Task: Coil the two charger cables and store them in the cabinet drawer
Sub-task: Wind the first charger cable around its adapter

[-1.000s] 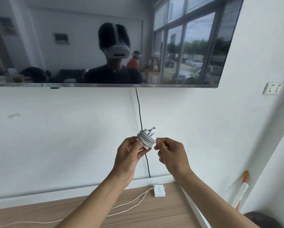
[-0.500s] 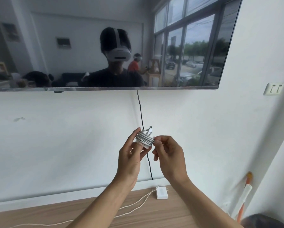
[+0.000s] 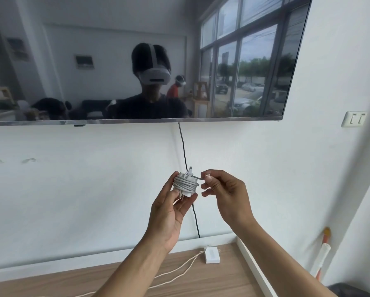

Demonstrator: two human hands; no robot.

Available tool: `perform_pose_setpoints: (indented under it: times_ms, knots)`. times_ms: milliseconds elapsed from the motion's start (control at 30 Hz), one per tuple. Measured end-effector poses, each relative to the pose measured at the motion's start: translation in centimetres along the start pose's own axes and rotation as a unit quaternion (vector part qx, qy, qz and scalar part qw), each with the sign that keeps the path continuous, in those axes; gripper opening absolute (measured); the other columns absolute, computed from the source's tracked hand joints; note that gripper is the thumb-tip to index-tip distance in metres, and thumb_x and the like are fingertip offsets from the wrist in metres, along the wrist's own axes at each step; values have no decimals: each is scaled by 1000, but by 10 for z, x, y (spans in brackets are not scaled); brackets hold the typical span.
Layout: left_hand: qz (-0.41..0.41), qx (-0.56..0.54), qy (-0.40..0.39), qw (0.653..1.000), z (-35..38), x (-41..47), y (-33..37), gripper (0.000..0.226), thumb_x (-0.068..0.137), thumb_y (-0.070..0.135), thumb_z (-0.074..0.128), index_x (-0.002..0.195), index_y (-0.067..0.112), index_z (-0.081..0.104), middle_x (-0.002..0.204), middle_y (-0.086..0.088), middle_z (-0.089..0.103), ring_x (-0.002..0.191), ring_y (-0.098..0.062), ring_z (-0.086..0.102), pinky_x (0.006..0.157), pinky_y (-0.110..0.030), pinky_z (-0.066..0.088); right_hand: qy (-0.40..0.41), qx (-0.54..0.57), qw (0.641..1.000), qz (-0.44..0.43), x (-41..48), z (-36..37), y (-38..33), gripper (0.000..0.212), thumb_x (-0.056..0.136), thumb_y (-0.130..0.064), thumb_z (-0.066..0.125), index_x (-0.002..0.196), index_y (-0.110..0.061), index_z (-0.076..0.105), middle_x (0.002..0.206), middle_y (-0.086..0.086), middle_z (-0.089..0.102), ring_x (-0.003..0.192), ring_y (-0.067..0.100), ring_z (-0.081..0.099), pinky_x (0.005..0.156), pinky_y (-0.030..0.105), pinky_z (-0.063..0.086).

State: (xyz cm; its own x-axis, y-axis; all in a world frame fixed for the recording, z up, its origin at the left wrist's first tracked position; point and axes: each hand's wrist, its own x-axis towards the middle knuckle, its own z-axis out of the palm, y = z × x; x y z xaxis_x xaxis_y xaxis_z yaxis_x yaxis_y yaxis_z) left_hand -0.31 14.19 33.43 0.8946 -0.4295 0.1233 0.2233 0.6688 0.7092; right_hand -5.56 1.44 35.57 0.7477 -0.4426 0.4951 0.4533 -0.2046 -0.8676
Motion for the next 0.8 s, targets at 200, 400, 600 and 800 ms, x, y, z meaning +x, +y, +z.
perform_pose_setpoints:
  times_ms: [200, 400, 600, 800]
  knots:
    - [-2, -36, -17, 999, 2, -2, 6, 33, 97, 1, 41, 121, 10, 63, 108, -6, 72, 86, -12, 69, 78, -31, 60, 15, -68, 998, 6, -2, -8, 13, 18, 94, -3, 55, 87, -12, 69, 75, 0, 69, 60, 15, 62, 70, 39, 54]
    - [-7, -9, -6, 1000, 4, -5, 7, 34, 97, 0, 41, 122, 9, 63, 109, -10, 71, 91, -16, 68, 78, -32, 60, 19, -40, 998, -40, -12, -5, 12, 19, 95, 1, 51, 94, -7, 68, 89, -1, 71, 79, 13, 66, 69, 21, 52]
    - [-16, 0, -6, 1000, 9, -9, 3, 35, 96, 0, 42, 124, 8, 62, 109, -12, 71, 91, -18, 65, 78, -31, 60, 24, -47, 998, -41, -7, -3, 4, 22, 95, -6, 55, 100, -22, 70, 77, 1, 70, 69, 14, 63, 69, 17, 50]
    - [-15, 23, -20, 999, 7, -7, 7, 36, 96, 0, 43, 125, 8, 62, 114, -12, 71, 102, -24, 62, 81, -32, 58, 7, -61, 997, -47, -5, -5, -4, 12, 90, -7, 62, 88, -18, 67, 79, -5, 72, 66, 13, 62, 67, 19, 50]
